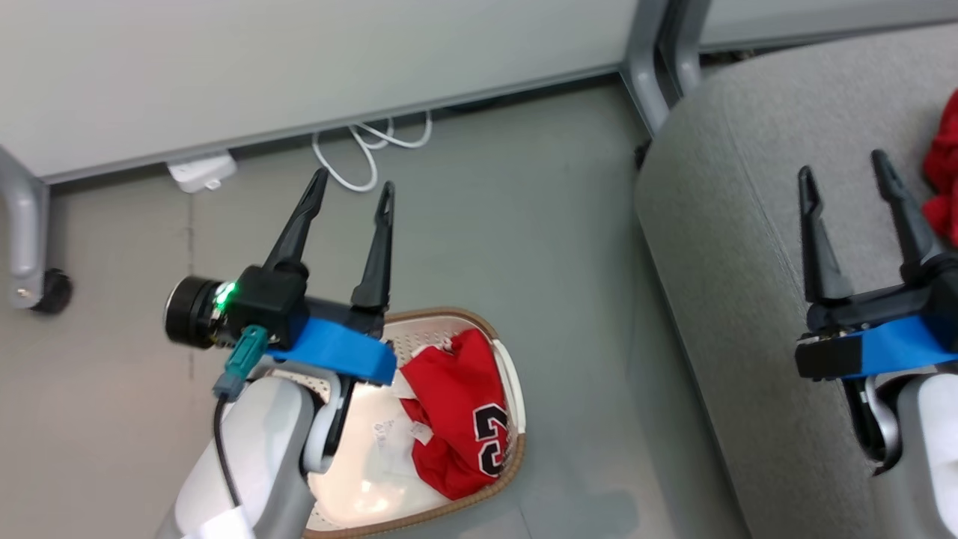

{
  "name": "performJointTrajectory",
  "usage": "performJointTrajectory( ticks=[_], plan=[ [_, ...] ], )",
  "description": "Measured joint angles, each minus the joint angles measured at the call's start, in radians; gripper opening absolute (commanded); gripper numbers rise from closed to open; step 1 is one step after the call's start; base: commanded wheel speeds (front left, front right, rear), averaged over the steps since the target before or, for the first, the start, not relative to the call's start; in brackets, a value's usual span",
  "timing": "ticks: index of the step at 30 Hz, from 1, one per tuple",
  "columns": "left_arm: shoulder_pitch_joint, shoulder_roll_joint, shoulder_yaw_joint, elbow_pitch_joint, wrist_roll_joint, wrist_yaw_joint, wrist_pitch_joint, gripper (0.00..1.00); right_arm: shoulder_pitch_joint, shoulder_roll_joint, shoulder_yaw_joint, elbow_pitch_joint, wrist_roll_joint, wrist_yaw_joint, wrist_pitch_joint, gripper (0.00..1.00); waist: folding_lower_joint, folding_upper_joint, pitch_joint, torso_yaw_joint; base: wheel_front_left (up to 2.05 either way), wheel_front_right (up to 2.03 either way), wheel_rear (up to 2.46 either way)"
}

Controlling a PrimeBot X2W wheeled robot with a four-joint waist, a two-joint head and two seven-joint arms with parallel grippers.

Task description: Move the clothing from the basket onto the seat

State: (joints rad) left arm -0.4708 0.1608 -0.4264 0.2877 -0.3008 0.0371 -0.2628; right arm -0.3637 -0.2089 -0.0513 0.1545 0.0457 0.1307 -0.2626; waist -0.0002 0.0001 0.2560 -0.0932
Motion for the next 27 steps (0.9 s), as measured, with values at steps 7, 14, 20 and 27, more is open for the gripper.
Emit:
performJointTrajectory(
  ticks=[7,14,20,27],
  plan=[
    [0.142,-0.027,0.144,-0.011,0.038,-0.029,0.000,1.00,0.091,0.031,0.042,0.004,0.011,0.000,0.000,1.00,0.0000,0.0000,-0.092,0.061,0.00,0.00,0.00],
    [0.265,-0.058,0.239,-0.021,0.088,-0.073,0.000,1.00,0.187,0.052,0.050,0.048,0.021,0.000,0.000,1.00,0.0000,0.0000,-0.181,0.103,0.00,0.00,0.00],
    [0.345,-0.081,0.296,-0.037,0.128,-0.105,0.000,1.00,0.243,0.073,0.053,0.071,0.030,0.000,0.000,1.00,-0.0001,0.0000,-0.232,0.124,0.00,0.00,0.00],
    [0.388,-0.100,0.335,-0.036,0.155,-0.129,0.000,1.00,0.281,0.094,0.054,0.093,0.044,0.000,0.000,1.00,0.0001,0.0000,-0.247,0.139,0.00,0.00,0.00]
  ],
)
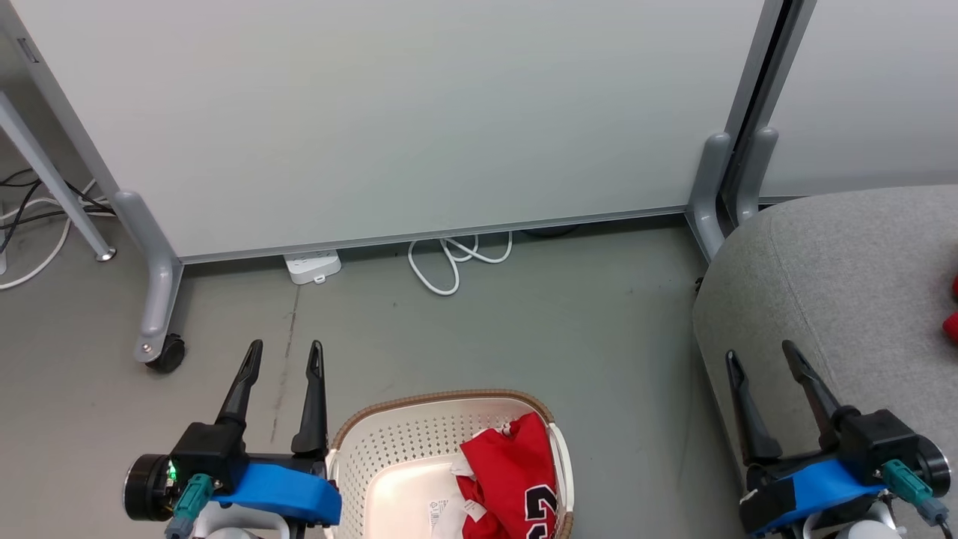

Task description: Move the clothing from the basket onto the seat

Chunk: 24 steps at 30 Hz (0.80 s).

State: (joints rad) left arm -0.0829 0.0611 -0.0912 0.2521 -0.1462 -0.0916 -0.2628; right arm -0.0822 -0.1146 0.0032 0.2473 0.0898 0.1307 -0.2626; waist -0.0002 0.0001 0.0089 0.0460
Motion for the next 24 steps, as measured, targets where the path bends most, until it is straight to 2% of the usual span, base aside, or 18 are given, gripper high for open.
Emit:
performJointTrajectory(
  ticks=[11,24],
  plan=[
    [0.015,-0.008,0.027,0.016,0.025,-0.021,0.000,1.00,0.018,0.019,0.006,0.027,0.003,0.000,0.000,1.00,0.0001,0.0000,-0.004,0.008,0.00,0.00,0.00],
    [0.011,-0.009,0.014,0.041,0.024,-0.030,0.000,1.00,0.016,0.022,0.014,0.034,0.007,0.000,0.000,1.00,0.0001,0.0000,0.007,0.000,0.00,0.00,0.00]
  ],
)
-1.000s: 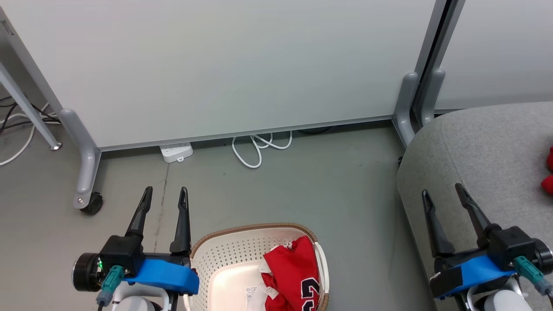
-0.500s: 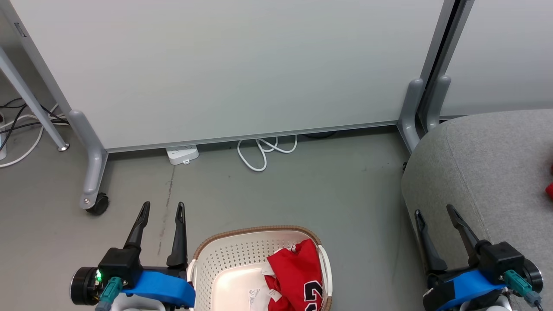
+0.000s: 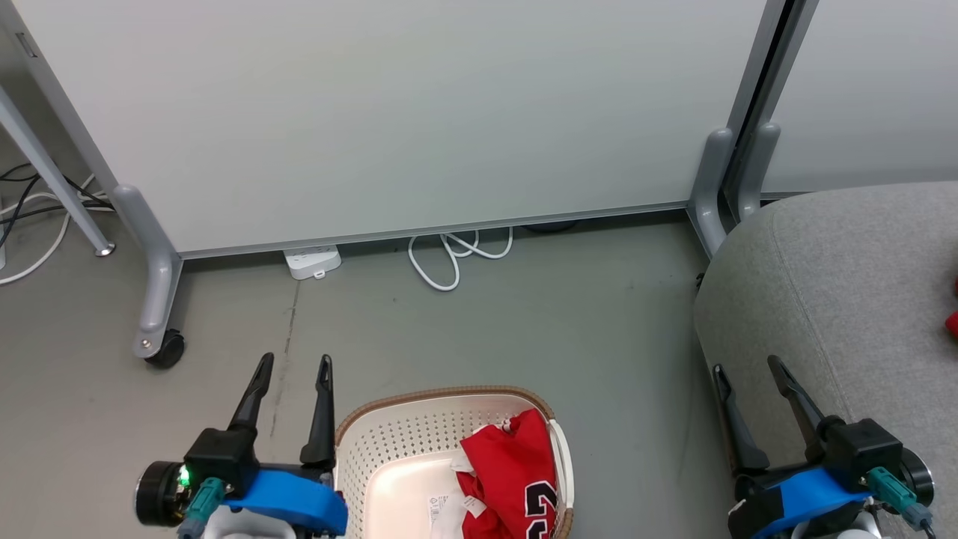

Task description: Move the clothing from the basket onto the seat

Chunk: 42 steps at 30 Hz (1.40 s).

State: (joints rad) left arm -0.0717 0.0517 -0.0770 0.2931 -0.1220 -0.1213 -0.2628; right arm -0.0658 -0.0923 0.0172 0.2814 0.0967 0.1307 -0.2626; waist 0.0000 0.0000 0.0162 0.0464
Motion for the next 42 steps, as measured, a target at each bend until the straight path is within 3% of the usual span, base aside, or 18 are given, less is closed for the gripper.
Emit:
performJointTrajectory(
  ticks=[11,19,34,42],
  plan=[
    [-0.138,0.001,-0.148,0.105,-0.022,-0.005,0.000,1.00,-0.078,-0.002,0.035,-0.018,0.002,0.000,0.000,1.00,0.0001,0.0000,0.084,-0.049,0.00,0.00,0.00],
    [-0.293,0.049,-0.296,0.277,-0.080,-0.009,0.000,1.00,-0.192,-0.008,0.079,-0.042,0.002,0.000,0.000,1.00,0.0002,0.0000,0.216,-0.114,0.00,0.00,0.00],
    [-0.580,0.109,-0.603,0.664,-0.291,-0.009,0.002,1.00,-0.333,0.015,0.104,-0.100,-0.004,0.000,0.000,1.00,0.0003,0.0000,0.500,-0.223,0.00,0.00,0.00],
    [-0.673,0.130,-0.719,0.762,-0.447,-0.009,0.074,1.00,-0.387,0.026,0.111,-0.127,-0.006,0.000,0.000,1.00,0.0003,-0.0001,0.636,-0.258,0.00,0.00,0.00]
  ],
)
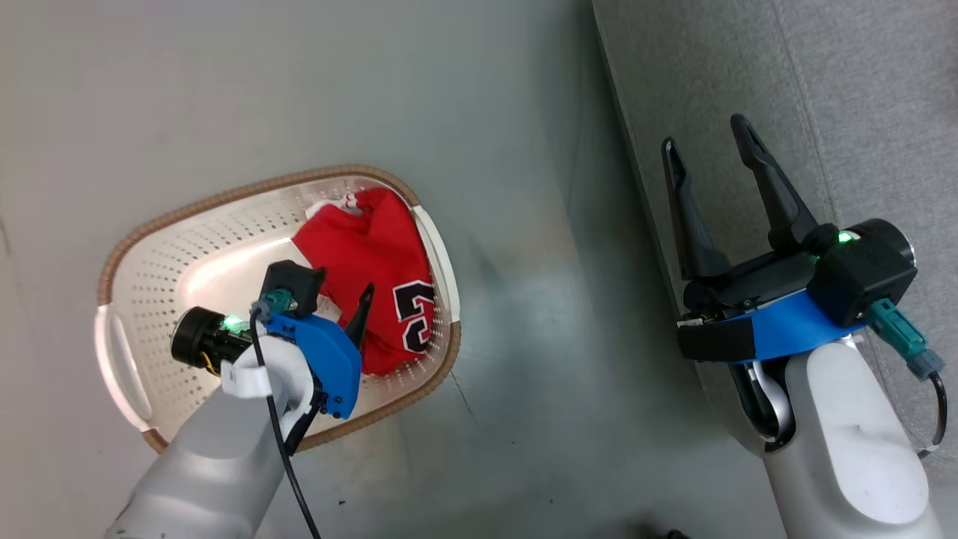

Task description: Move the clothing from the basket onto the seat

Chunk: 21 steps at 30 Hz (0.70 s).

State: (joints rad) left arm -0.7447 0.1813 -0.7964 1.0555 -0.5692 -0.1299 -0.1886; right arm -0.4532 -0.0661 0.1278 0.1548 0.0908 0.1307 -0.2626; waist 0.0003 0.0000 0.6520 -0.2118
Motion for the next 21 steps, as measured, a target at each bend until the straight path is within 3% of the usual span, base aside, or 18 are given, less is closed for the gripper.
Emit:
performJointTrajectory(
  ticks=[9,21],
  plan=[
    [-0.059,0.023,-0.090,0.038,-0.155,0.000,0.119,1.00,-0.035,0.007,0.001,-0.018,-0.001,0.000,0.000,1.00,-0.0001,0.0000,0.107,-0.020,0.00,0.00,0.00],
    [-0.134,0.054,-0.110,0.040,-0.345,0.000,0.188,1.00,-0.078,0.011,0.009,-0.047,-0.001,0.000,0.000,1.00,-0.0001,0.0000,0.229,-0.036,0.00,0.00,0.00]
  ],
)
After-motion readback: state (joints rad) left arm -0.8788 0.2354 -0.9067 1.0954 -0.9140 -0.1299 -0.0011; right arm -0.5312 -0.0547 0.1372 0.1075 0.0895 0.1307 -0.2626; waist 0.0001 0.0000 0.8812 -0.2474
